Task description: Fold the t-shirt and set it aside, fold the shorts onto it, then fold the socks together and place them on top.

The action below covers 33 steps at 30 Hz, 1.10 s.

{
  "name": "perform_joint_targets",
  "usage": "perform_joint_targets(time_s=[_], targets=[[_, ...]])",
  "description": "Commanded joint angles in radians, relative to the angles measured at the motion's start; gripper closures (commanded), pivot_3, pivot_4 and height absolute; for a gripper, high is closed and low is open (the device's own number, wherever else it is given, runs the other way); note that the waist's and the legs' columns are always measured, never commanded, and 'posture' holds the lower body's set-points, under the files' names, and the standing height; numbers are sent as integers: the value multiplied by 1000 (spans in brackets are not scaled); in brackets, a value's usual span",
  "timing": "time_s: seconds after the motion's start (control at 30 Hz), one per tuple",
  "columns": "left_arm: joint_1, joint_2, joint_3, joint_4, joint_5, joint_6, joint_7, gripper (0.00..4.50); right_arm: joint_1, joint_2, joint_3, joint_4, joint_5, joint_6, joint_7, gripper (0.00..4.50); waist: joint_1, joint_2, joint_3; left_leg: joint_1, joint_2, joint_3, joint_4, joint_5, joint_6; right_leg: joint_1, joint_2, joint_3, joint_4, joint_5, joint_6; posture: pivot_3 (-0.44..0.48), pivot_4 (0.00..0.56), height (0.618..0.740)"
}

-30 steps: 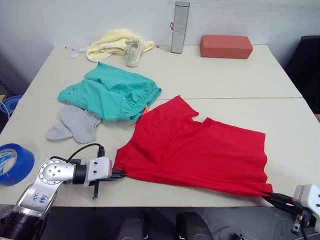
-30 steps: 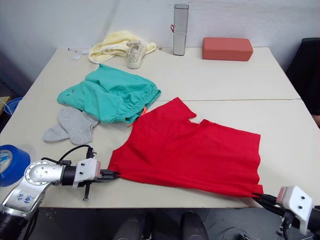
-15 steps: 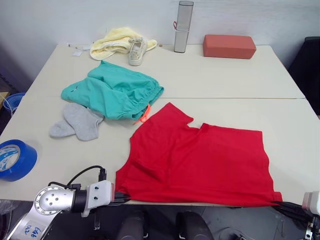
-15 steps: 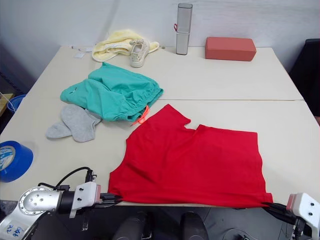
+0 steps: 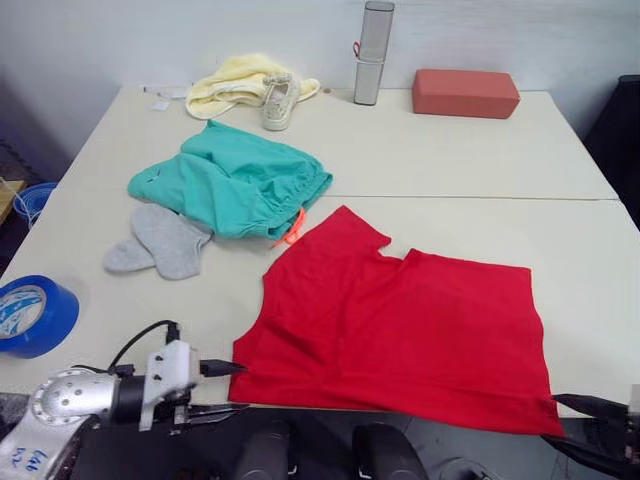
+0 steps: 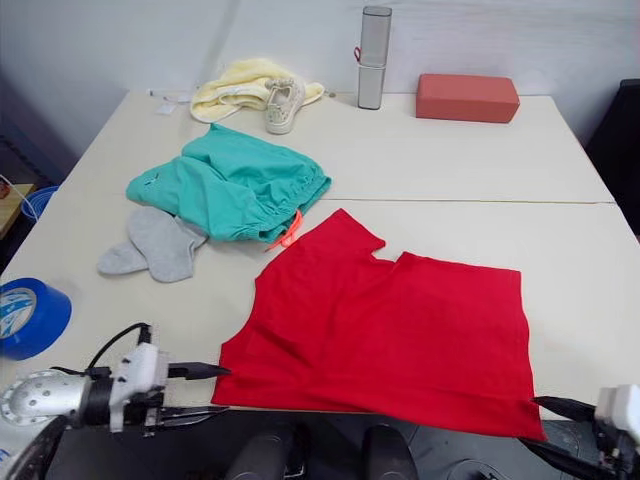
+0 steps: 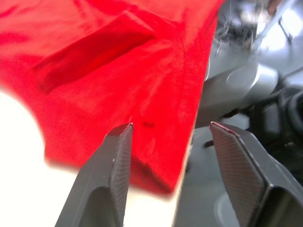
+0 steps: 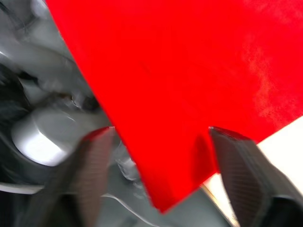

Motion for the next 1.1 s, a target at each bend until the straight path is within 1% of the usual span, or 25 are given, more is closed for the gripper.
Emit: perform_joint_targets(time_s=[0.03,0.07,0.1,0.17,0.2,0.27,0.3,0.37,0.43,0.5,0.57,0.67,0.7,0.87,1.0,1.1], targets=[[-39,22,85,-17,-139,148,10,1403,-16,4,-59,-48,71,84,0,0,0,-3,1,0,0,0,0,0,0,0,0,0,0,0,0,0,150,740],[-79,18,97,-2,-173,188,35,1060,-39,12,-64,-47,78,92,-18,0,1,-4,1,0,0,-1,0,0,0,0,0,-1,0,0,-1,0,150,740],[-109,14,102,9,-193,217,52,762,-56,18,-67,-47,81,103,-33,0,1,-4,2,0,0,-1,0,-2,-4,1,0,-1,0,-1,-1,0,150,740],[-221,-8,80,60,-209,274,110,135,-129,21,-53,-27,81,110,-70,0,2,-3,1,-1,0,0,1,-2,-4,0,0,0,-1,-2,-3,0,150,740],[-283,-21,59,88,-209,299,138,30,-179,19,-39,-13,80,118,-97,0,1,-3,1,-1,0,0,1,-2,-4,0,0,0,-1,-1,-2,0,150,740],[-409,-55,23,135,-220,363,197,30,-281,5,-5,24,75,156,-154,0,1,-3,2,-1,0,0,3,-1,-4,1,0,-1,0,2,3,0,150,740],[-469,-60,-2,154,-215,397,212,30,-347,-2,18,49,64,166,-184,0,0,-3,2,-2,0,0,4,0,-3,0,0,-1,2,2,3,0,150,740],[-556,-69,-42,189,-202,437,222,30,-448,-9,54,87,44,182,-230,0,-3,-4,2,-2,0,0,6,2,0,0,0,-1,3,3,4,0,150,740],[-635,-77,-92,235,-178,460,222,30,-535,-11,94,121,28,197,-265,0,-3,-4,2,-2,-1,1,6,5,-5,0,0,-1,4,3,5,0,150,740],[-757,-88,-209,319,-83,433,196,30,-648,-10,163,178,-20,194,-311,0,-2,-4,2,-3,-1,1,7,5,-5,-1,1,-2,4,3,5,0,150,740],[-860,-114,-288,390,-20,404,170,30,-729,-11,218,231,-68,177,-336,0,0,-5,3,-3,-1,1,11,5,-6,0,3,-3,7,3,6,0,150,740],[-1027,-219,-369,532,58,354,168,30,-853,-14,285,331,-126,169,-370,0,10,-5,3,-9,-1,-1,17,6,-4,-2,3,-5,9,5,8,0,150,740],[-1070,-254,-387,581,82,330,163,30,-887,-13,303,359,-139,166,-374,0,12,-5,3,-13,-1,-1,20,7,-3,-5,3,-5,9,6,10,0,150,740],[-1234,-403,-446,858,215,206,188,30,-1019,-15,362,478,-192,141,-378,0,13,-5,4,-17,-1,0,29,7,0,-4,3,-6,10,7,14,0,150,740],[-1333,-497,-445,1094,304,69,218,30,-1085,-29,403,558,-231,124,-349,0,12,-6,4,-17,-1,0,32,7,1,-4,3,-6,10,8,15,0,150,740],[-1394,-551,-430,1240,340,-9,219,30,-1133,-41,434,637,-266,119,-334,0,11,-7,4,-17,-1,0,33,7,2,-4,2,-6,11,9,16,0,150,740]])
